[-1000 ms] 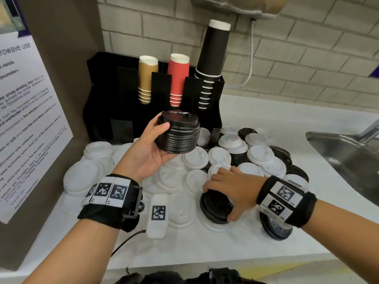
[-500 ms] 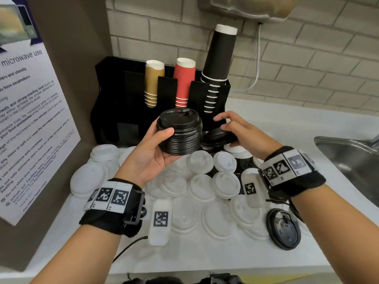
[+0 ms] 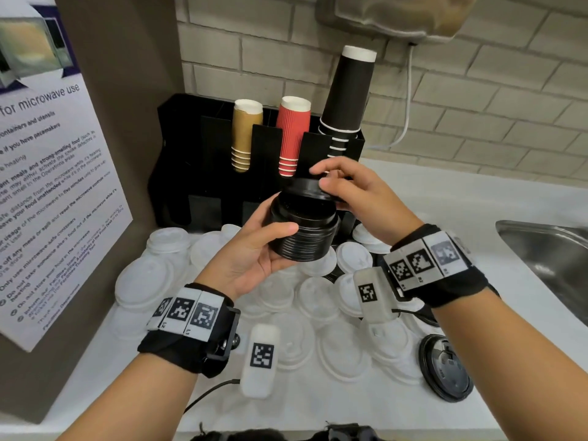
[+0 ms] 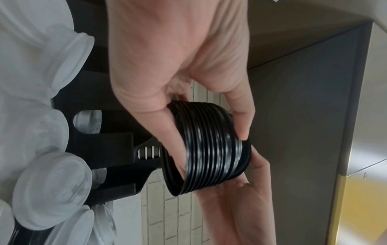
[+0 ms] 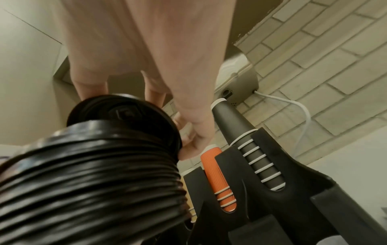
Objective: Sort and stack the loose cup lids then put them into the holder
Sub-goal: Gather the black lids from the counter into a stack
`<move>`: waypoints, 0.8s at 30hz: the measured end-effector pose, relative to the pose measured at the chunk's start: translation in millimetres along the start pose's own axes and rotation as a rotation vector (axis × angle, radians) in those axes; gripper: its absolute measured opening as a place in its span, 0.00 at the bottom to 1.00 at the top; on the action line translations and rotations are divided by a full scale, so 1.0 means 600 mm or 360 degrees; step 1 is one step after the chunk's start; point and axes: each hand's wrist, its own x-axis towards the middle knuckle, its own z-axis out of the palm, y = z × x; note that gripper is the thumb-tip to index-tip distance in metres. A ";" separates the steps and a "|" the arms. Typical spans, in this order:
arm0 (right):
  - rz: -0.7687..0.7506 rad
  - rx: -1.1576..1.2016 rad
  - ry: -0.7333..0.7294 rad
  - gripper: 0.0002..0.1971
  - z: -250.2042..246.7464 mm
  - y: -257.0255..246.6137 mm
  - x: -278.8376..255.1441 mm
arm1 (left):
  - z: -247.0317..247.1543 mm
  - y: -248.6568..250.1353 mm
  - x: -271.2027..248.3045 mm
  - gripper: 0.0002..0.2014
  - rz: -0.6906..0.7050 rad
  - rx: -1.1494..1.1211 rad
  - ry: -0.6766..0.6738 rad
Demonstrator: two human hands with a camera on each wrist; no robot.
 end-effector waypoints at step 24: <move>0.0347 -0.0601 0.0000 0.11 -0.026 0.047 0.018 | -0.016 0.021 -0.003 0.32 0.0110 -0.0121 0.0132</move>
